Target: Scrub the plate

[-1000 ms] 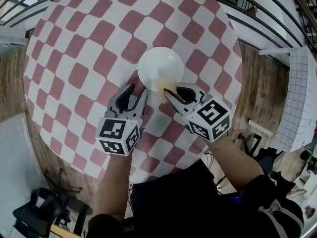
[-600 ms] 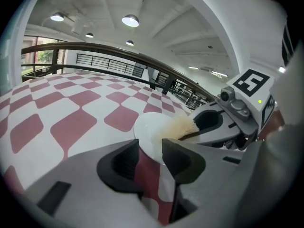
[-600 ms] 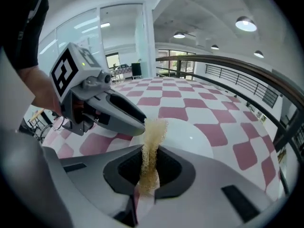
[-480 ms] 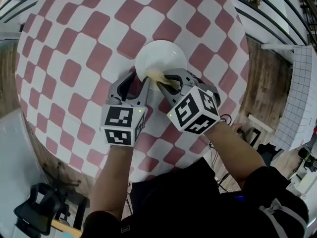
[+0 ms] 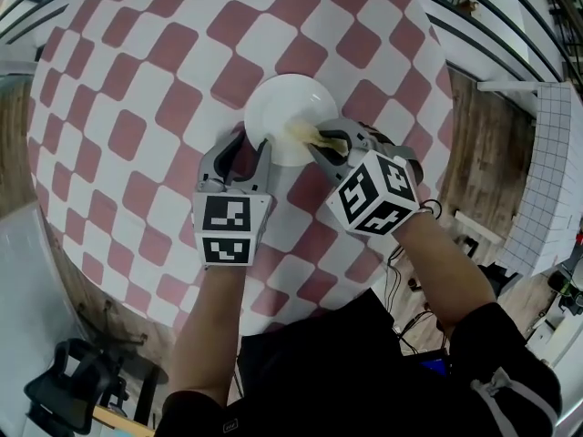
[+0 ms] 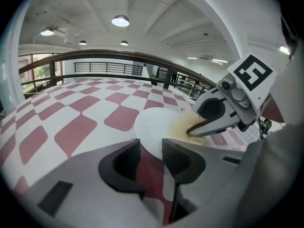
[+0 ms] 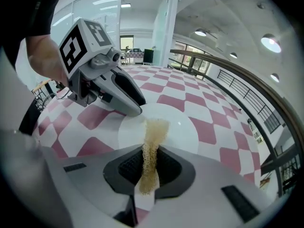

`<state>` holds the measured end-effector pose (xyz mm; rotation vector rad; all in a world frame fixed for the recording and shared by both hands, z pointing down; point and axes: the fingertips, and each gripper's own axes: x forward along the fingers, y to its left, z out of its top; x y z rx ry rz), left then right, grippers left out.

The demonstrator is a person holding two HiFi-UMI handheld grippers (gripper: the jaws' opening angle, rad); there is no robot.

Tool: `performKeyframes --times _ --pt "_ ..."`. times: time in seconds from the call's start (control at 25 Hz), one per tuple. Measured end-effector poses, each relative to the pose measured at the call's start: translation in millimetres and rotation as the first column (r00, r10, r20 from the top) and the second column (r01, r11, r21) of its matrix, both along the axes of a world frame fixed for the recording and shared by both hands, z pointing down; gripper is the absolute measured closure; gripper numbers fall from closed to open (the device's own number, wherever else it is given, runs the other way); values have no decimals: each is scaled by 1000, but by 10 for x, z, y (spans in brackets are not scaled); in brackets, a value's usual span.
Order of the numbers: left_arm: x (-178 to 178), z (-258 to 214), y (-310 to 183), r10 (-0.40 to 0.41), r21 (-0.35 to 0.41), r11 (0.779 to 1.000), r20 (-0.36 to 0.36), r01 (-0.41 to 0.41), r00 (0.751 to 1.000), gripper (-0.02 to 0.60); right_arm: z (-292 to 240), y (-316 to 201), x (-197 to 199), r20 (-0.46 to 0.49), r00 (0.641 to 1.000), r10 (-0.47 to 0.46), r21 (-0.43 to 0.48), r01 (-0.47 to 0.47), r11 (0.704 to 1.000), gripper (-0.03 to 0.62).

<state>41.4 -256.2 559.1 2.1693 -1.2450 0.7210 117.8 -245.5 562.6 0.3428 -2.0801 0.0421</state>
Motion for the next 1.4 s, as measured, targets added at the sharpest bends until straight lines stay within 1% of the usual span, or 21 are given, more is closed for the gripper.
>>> performKeyframes --times 0.2,0.4,0.56,0.64,0.68,0.72,0.8,0.88,0.92,0.96,1.0,1.08,1.24,1.4 --pt "-6 3 -11 -5 14 1000 4 5 1000 438 8 -175 157 -36 999 -10 48 12 999 549" --pt "1 -22 -24 -14 33 999 6 14 1000 438 -21 -481 268 -73 997 14 123 -5 992 549" --pt "-75 -35 23 -29 38 999 -4 29 1000 437 -65 -811 253 -127 989 73 230 -42 972 549" --pt "-175 -44 114 -37 41 998 -2 37 999 440 -163 -873 99 -138 986 98 285 -56 957 549" --pt "-191 -45 131 -37 44 998 -1 37 999 440 -229 -854 -23 -108 990 92 286 -57 956 549" --pt "-166 -45 111 -35 46 998 -2 35 999 440 -278 -800 -158 -60 996 65 261 -48 964 549" --pt "-70 -41 18 -28 50 998 -2 28 1000 442 -265 -595 -416 21 999 -33 165 29 986 549" --pt "-26 -38 -23 -21 55 998 4 21 1000 442 -148 -341 -610 35 991 -132 95 129 987 549" --pt "-22 -36 -21 -18 57 998 10 18 1000 443 -89 -254 -672 33 987 -156 80 152 985 549" --pt "-21 -33 -16 -16 60 998 18 15 1000 449 -43 -213 -713 34 987 -157 77 154 985 549" --pt "-23 -30 -12 -15 64 998 25 13 1000 471 -11 -213 -739 39 989 -145 82 141 987 549" --pt "-28 -25 -13 -13 72 997 35 11 999 474 20 -283 -768 42 993 -114 105 109 989 549" --pt "-45 -24 -20 -17 77 997 45 13 999 474 29 -508 -737 -38 994 -99 184 104 977 549" --pt "-35 -24 -10 -20 78 997 48 16 999 474 23 -604 -645 -65 994 -82 182 93 979 549"
